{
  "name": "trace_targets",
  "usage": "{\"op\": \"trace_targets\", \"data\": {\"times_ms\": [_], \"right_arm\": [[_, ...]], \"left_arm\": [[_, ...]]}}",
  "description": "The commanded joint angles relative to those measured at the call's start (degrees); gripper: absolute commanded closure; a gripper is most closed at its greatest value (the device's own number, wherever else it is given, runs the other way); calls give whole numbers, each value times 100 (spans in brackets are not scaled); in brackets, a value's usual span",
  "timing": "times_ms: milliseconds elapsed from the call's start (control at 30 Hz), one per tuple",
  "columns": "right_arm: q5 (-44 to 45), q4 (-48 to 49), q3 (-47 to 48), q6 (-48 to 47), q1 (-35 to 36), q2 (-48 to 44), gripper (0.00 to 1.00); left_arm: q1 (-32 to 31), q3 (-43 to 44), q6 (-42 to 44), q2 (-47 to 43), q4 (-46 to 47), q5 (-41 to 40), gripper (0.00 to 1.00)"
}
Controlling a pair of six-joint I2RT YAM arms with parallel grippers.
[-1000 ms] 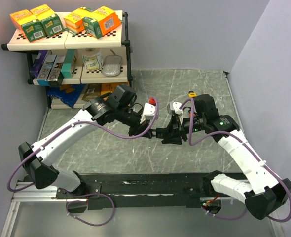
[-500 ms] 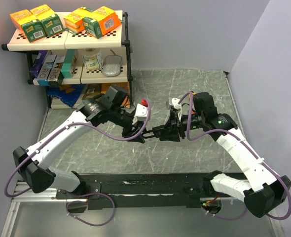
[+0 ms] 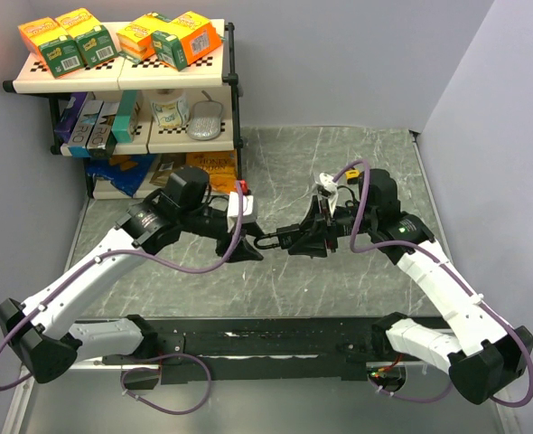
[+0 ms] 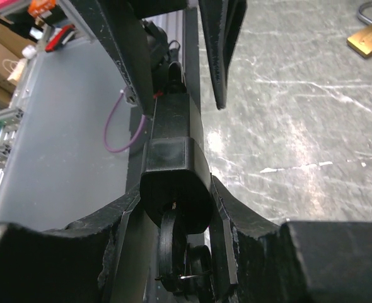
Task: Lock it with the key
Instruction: Lock the lock.
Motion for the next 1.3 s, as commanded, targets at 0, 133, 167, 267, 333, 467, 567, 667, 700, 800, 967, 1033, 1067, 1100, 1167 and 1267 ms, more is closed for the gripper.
{"op": "trace_targets", "data": {"times_ms": [0, 133, 167, 267, 333, 467, 567, 667, 700, 800, 967, 1033, 1067, 1100, 1167, 1267], "right_arm": [[-438, 831, 100, 357, -9, -245, 100], [-447, 876, 117, 436, -9, -297, 100], [-438, 894, 109, 480, -9, -315, 100], [-403, 1025, 65, 577, -1, -376, 100], [-377, 1034, 30, 577, -1, -412, 100], [-341, 1026, -6, 542, -9, -473, 100], [-324, 956, -32, 489, -9, -491, 100], [-298, 885, -32, 428, -9, -491, 100], [-289, 867, -23, 410, -9, -491, 100], [-271, 789, -6, 349, -9, -482, 100], [-280, 727, -6, 243, -1, -535, 100], [-289, 735, -14, 243, -9, -552, 100], [-297, 744, -23, 243, -9, -561, 100], [-297, 744, -32, 234, -9, -570, 100], [-306, 727, -32, 234, -9, -596, 100], [-306, 727, -67, 225, -18, -649, 100]], "left_arm": [[-14, 71, -596, 54, 807, 281, 44], [-14, 141, -667, 177, 815, 387, 58], [-14, 141, -702, 186, 833, 370, 61], [-23, 176, -685, 221, 772, 352, 65], [-32, 229, -641, 256, 588, 352, 61], [-23, 255, -544, 247, 412, 299, 62], [-23, 255, -561, 221, 446, 316, 74], [-40, 317, -605, 265, 482, 360, 75], [-67, 369, -588, 291, 447, 378, 72], [-251, 431, -465, 318, 323, 221, 67], [-330, 422, -500, 335, 350, 150, 93], [-330, 484, -509, 388, 297, 71, 99], [-339, 484, -500, 397, 271, 27, 99], [-339, 493, -457, 397, 262, 9, 99], [-331, 484, -447, 388, 253, -140, 84], [-330, 493, -439, 397, 209, -246, 69]]}}
